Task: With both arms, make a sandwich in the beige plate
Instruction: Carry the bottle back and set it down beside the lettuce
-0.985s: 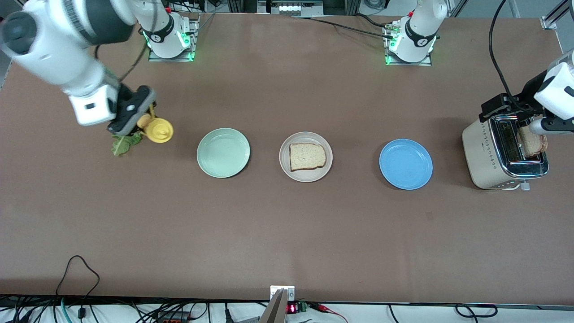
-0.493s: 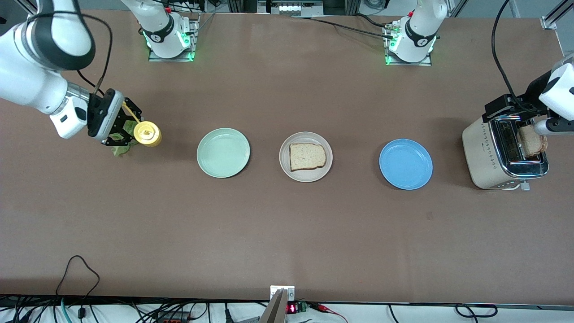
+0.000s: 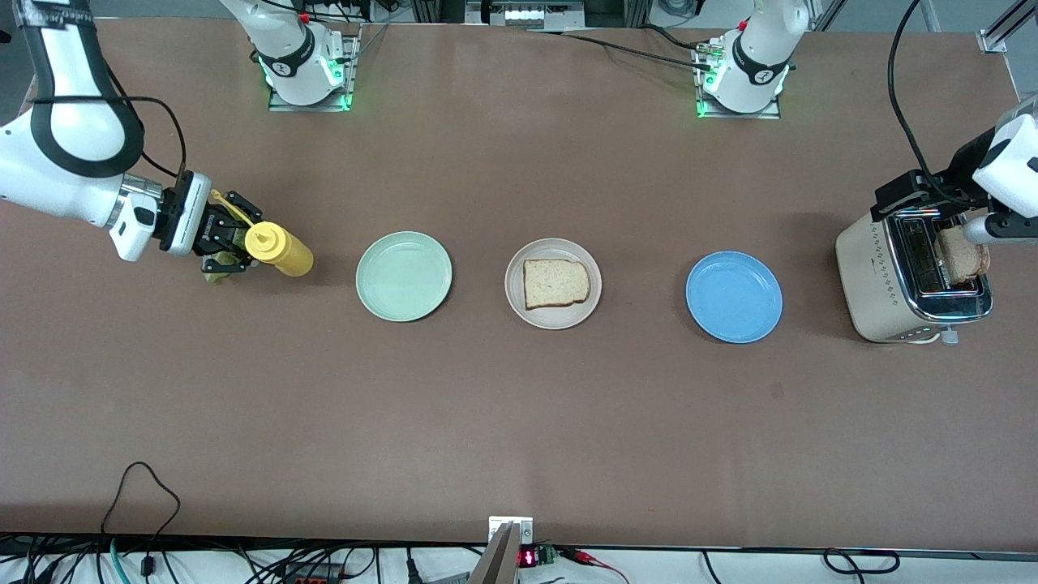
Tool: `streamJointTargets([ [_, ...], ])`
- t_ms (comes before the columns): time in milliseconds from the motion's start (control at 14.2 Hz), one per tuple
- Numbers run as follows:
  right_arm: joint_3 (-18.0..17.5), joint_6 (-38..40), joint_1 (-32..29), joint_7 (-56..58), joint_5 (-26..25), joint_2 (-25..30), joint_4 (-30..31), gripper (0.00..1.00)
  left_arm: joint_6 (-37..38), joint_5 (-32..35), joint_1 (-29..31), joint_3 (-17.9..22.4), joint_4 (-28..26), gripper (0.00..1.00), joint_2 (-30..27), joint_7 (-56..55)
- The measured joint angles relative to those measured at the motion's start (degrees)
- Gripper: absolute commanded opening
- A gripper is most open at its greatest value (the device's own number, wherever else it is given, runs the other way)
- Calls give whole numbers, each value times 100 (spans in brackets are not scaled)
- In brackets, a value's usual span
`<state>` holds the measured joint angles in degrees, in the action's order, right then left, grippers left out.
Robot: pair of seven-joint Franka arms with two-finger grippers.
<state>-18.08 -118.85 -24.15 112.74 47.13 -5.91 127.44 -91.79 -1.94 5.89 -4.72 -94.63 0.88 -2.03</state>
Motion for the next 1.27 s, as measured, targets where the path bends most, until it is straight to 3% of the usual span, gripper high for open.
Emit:
streamJointTargets([
  [563,-5,227,-571,1942,769,-1110,59,0,1,0,-1,-6,0,100,0,0],
  [1266,-8,205,-783,2488,837,-1637,57,1,1,0,-36,-165,0,100,0,0],
])
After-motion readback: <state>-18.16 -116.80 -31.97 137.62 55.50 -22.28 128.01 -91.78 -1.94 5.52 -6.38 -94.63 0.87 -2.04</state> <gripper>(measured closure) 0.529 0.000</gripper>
